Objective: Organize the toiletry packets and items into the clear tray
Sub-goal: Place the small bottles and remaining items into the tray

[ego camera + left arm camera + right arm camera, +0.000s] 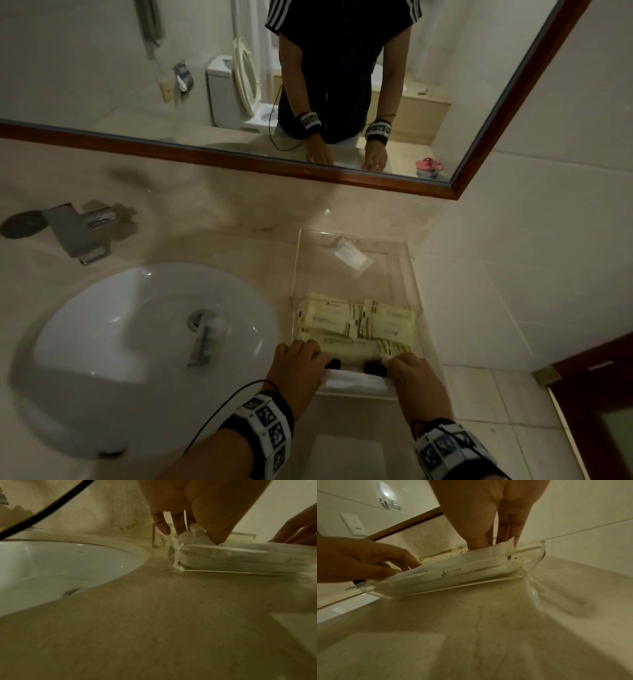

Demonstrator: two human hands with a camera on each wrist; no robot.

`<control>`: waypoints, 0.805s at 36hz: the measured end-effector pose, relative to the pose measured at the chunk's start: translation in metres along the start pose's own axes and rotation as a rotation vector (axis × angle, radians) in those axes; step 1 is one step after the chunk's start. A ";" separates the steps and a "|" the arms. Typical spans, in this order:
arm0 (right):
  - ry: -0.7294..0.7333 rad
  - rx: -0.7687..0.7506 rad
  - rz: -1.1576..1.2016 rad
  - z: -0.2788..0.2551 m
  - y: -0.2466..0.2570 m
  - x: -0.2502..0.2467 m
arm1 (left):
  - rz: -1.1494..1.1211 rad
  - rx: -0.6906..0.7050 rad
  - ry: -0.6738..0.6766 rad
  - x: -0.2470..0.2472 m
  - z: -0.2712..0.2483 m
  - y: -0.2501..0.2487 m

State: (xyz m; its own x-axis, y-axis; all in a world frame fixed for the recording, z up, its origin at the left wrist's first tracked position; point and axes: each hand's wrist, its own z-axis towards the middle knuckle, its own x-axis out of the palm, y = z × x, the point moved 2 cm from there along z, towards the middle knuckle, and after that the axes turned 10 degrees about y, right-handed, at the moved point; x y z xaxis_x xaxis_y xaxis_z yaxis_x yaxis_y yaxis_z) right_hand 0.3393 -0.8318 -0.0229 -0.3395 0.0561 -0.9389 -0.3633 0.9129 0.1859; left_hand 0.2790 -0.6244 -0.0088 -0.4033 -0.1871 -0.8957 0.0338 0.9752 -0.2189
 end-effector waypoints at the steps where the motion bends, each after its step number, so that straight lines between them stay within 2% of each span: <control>1: 0.010 0.007 -0.005 -0.001 0.001 -0.001 | -0.026 -0.007 0.021 0.000 0.000 -0.001; 3: 0.017 0.035 -0.018 -0.004 0.004 -0.006 | -0.024 -0.007 0.012 -0.001 -0.002 0.001; 8: -0.071 0.049 0.100 -0.008 0.024 -0.027 | -0.128 0.001 -0.063 -0.008 -0.015 0.017; 14: -0.075 -0.067 0.168 0.008 0.088 -0.044 | -0.124 -0.086 -0.007 -0.012 -0.032 0.065; 18: -0.002 -0.185 0.213 0.024 0.143 -0.043 | -0.168 -0.186 -0.024 -0.011 -0.045 0.106; 22: 0.105 -0.239 0.196 0.040 0.195 -0.035 | -0.164 -0.330 0.051 -0.012 -0.058 0.145; 26: 0.223 -0.246 0.188 0.060 0.237 -0.016 | -0.169 -0.485 0.246 -0.007 -0.064 0.180; 29: 0.325 -0.229 0.111 0.077 0.262 -0.001 | -0.211 -0.527 0.331 -0.003 -0.065 0.204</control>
State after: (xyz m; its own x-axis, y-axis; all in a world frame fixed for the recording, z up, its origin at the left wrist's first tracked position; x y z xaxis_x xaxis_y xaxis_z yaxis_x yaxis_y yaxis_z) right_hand 0.3114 -0.5615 0.0040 -0.6305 -0.0151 -0.7761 -0.4806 0.7927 0.3750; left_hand 0.2275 -0.4175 -0.0257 -0.6153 -0.4163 -0.6694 -0.4950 0.8649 -0.0829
